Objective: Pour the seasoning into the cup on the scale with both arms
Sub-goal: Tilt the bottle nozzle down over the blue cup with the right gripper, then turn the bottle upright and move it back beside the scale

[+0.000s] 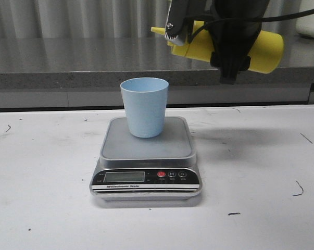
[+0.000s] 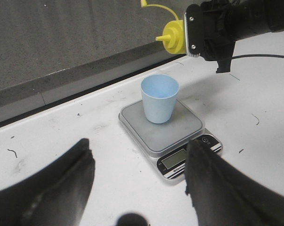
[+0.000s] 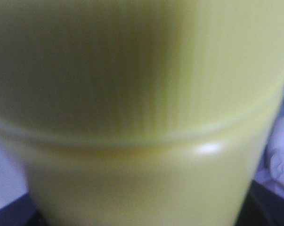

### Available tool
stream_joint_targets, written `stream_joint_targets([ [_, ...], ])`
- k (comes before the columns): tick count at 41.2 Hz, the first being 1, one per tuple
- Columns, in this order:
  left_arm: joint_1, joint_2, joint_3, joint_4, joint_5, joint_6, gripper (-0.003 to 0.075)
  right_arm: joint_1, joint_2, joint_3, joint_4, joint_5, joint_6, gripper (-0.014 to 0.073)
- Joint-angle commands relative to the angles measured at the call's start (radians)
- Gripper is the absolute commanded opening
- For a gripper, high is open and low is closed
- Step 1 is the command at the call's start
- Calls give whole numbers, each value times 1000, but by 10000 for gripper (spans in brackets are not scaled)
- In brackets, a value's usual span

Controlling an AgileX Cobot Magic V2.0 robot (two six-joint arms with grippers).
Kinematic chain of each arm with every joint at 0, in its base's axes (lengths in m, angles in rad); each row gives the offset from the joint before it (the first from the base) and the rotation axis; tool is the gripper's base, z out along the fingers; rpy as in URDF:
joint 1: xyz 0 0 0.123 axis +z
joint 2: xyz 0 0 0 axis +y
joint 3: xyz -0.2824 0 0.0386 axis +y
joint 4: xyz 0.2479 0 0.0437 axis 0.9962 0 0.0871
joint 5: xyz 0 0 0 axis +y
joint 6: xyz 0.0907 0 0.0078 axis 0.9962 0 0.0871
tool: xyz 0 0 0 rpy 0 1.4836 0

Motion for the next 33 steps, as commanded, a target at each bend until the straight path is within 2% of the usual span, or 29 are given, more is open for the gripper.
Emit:
stream_joint_targets([
  [1, 1, 7, -24, -5, -86, -6, 419, -14, -78, -39, 16, 65, 65, 300],
  [6, 1, 7, -24, -5, -86, -6, 419, -48, -136, -26, 159, 44, 66, 300],
  [15, 1, 7, -24, -5, -86, -6, 419, -148, -281, 86, 340, -147, 67, 300],
  [25, 1, 7, -24, -5, -86, -6, 419, -301, -420, 317, 633, -529, 67, 300],
  [33, 1, 7, -24, -5, -86, -6, 419, -413, -444, 492, 695, -798, 67, 300],
])
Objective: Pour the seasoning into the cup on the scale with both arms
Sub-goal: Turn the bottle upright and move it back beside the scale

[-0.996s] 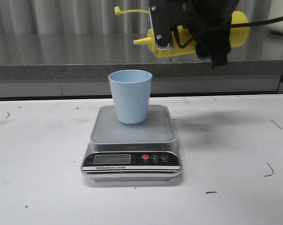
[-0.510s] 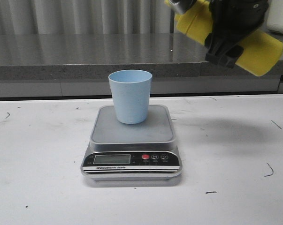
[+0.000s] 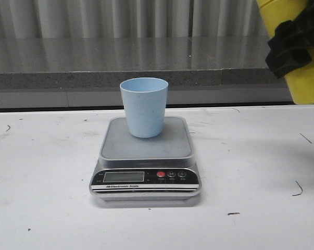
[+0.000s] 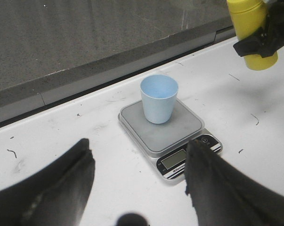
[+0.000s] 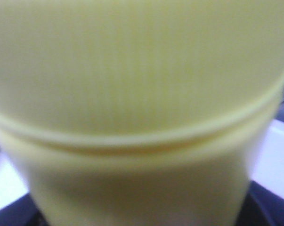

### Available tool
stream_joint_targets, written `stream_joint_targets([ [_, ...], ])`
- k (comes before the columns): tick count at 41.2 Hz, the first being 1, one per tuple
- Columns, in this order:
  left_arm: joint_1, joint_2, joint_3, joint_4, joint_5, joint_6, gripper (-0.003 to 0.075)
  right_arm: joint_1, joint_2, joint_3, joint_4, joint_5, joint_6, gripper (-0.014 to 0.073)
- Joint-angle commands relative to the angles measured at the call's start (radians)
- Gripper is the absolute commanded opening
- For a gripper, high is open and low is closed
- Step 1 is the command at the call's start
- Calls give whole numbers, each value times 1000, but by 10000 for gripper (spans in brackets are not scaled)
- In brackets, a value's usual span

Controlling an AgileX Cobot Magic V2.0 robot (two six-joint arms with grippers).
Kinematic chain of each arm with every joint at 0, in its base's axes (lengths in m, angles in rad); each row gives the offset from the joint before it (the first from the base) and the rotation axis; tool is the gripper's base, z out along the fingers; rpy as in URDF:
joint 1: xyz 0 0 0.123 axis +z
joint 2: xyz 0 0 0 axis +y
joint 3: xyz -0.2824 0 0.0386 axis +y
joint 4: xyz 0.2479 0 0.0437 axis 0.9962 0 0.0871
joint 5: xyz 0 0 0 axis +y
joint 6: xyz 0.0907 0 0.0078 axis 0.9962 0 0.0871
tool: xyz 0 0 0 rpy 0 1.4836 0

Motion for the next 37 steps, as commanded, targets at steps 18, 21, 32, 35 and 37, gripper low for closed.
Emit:
stream_joint_targets([
  [18, 1, 7, -24, -5, -86, -6, 419, -151, 87, 258, 32, -881, -10, 300],
  [21, 1, 7, -24, -5, -86, -6, 419, -151, 129, 258, 32, -947, -36, 300],
  [32, 1, 7, -24, -5, -86, -6, 419, -151, 238, 236, 60, -1077, -76, 300],
  [35, 1, 7, -24, -5, -86, -6, 419, -151, 264, 213, 60, -1077, -76, 300],
  [37, 1, 7, -24, -5, -86, -6, 419, -151, 280, 199, 60, -1077, -76, 300],
])
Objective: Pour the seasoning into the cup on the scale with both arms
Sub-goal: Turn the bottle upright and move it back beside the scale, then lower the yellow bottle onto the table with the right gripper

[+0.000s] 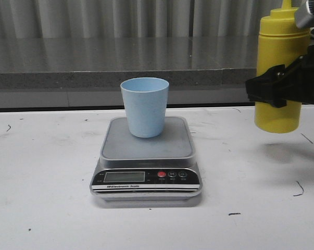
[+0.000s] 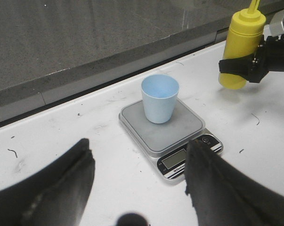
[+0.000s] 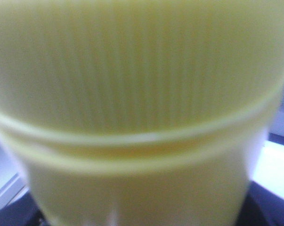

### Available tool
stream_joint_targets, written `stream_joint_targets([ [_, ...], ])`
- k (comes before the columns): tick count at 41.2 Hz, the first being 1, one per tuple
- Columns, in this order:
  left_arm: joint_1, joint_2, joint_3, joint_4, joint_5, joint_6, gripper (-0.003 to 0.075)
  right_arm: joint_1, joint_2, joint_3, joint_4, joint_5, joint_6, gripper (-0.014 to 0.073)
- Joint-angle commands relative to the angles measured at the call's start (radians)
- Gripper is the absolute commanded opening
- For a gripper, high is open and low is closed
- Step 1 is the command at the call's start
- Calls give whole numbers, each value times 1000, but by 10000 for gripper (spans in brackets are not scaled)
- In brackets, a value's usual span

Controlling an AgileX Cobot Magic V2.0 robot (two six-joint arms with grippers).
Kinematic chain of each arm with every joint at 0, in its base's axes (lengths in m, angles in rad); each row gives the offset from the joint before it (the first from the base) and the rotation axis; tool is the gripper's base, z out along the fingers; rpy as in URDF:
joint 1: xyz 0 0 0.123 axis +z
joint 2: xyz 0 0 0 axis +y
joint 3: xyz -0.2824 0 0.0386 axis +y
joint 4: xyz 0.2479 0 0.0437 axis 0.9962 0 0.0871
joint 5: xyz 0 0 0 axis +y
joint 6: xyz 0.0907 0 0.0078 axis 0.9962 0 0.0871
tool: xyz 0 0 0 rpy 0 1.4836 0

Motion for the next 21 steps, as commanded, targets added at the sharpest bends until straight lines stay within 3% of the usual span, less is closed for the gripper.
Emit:
stream_joint_targets([
  [1, 1, 7, -24, -5, -86, -6, 419, -7, -2, -58, 27, -140, -12, 300],
  [11, 1, 7, -24, -5, -86, -6, 419, -7, 94, -109, 58, -174, -12, 300],
  [21, 1, 7, -24, -5, -86, -6, 419, -7, 182, -118, 71, -295, -12, 302],
])
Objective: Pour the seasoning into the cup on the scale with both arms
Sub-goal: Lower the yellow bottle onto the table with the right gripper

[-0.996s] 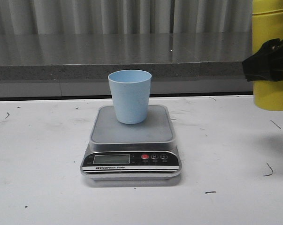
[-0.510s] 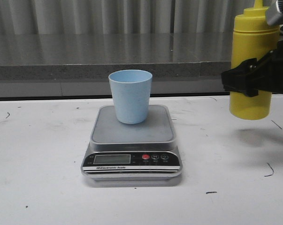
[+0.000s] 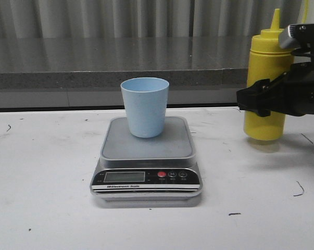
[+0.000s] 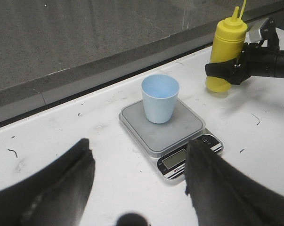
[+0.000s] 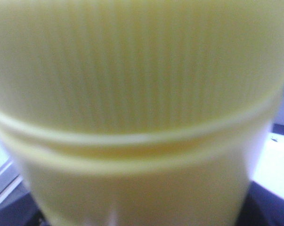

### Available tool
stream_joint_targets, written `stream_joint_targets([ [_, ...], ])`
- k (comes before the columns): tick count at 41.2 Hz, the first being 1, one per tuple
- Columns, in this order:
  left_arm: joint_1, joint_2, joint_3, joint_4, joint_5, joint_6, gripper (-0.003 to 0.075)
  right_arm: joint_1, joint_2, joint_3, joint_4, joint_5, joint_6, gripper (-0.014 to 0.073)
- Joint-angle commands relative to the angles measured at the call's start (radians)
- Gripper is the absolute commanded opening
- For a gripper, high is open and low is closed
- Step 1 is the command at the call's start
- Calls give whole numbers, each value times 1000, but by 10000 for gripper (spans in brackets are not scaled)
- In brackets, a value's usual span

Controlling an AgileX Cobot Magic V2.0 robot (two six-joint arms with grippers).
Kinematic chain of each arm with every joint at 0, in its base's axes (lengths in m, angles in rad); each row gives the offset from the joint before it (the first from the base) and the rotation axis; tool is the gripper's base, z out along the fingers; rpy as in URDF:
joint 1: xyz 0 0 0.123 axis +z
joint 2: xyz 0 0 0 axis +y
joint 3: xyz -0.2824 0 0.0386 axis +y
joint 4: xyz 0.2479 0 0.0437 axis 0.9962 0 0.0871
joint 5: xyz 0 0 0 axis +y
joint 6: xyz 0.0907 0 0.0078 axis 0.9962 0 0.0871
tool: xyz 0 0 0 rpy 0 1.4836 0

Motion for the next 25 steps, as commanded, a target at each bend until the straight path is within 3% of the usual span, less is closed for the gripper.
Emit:
stream_joint_targets([
  [1, 1, 7, -24, -5, -86, -6, 419, -7, -15, -29, 19, -181, -11, 302],
  [7, 1, 7, -24, -5, -86, -6, 419, -7, 14, -29, 19, -204, -11, 314],
  [19, 1, 7, -24, -5, -86, -6, 419, -7, 20, -29, 19, -167, -11, 573],
  [25, 1, 7, -24, -5, -86, -6, 419, -7, 20, -29, 19, -145, -11, 598],
])
